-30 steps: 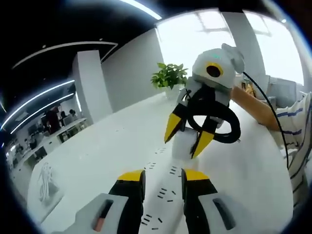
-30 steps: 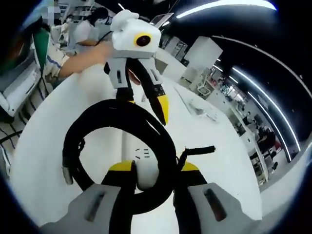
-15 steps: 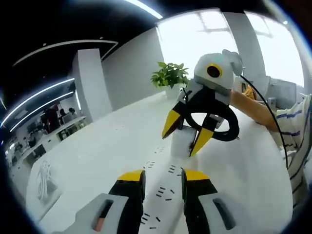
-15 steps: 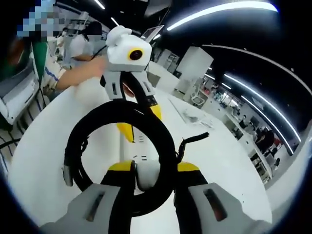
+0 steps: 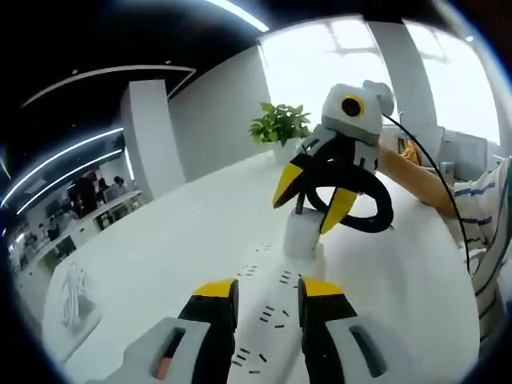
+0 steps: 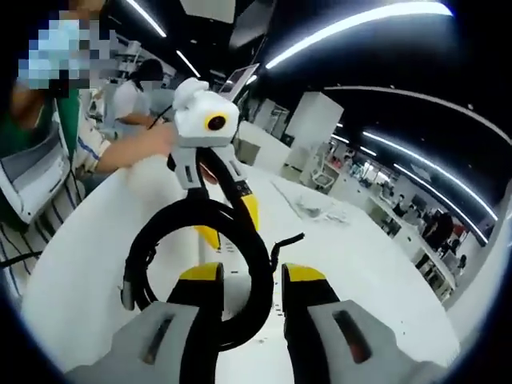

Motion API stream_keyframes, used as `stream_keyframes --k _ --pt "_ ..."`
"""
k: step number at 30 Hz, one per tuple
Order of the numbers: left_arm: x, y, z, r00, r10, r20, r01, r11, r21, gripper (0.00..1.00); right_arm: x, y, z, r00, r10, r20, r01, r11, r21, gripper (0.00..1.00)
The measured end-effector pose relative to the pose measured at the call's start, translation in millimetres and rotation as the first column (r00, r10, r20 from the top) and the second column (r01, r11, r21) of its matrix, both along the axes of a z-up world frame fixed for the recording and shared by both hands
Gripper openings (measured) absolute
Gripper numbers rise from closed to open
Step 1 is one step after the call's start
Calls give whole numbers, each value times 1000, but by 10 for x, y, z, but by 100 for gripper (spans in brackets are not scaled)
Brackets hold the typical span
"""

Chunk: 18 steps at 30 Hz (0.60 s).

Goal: Straighten the power strip on the desk, plug the charger into it

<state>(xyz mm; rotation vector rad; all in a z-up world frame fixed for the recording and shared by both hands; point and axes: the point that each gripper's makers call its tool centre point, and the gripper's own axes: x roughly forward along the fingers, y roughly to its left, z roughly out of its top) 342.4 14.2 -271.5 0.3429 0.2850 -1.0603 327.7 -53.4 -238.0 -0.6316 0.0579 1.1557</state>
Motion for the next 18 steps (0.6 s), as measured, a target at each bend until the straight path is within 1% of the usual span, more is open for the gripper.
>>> stream_keyframes --k 4,6,8,10,11,14,18 --pt "-24 1 3 1000 5 4 -5 1000 -5 30 -19 -24 63 1000 9 -14 -9 999 35 28" --pt "-40 -3 -2 1000 7 4 -7 1000 -7 30 -29 -36 74 1000 11 -19 -11 999 41 29" --pt "-43 5 4 1000 8 5 -8 1000 -7 30 -27 -49 74 1000 8 -20 -8 999 39 29" --pt "-34 17 21 1000 9 8 -9 1000 -9 30 -15 -84 56 1000 -1 -15 2 1000 22 30" --pt "-28 25 29 1000 7 9 -7 1000 -10 30 -8 -102 58 1000 -5 -12 5 1000 22 30" --pt "-27 37 23 1000 12 7 -12 1000 -7 30 -27 -125 48 1000 2 -31 -1 1000 28 30" --pt "-39 68 24 1000 10 5 -10 1000 -3 30 -32 -185 81 1000 -4 -24 5 999 32 30"
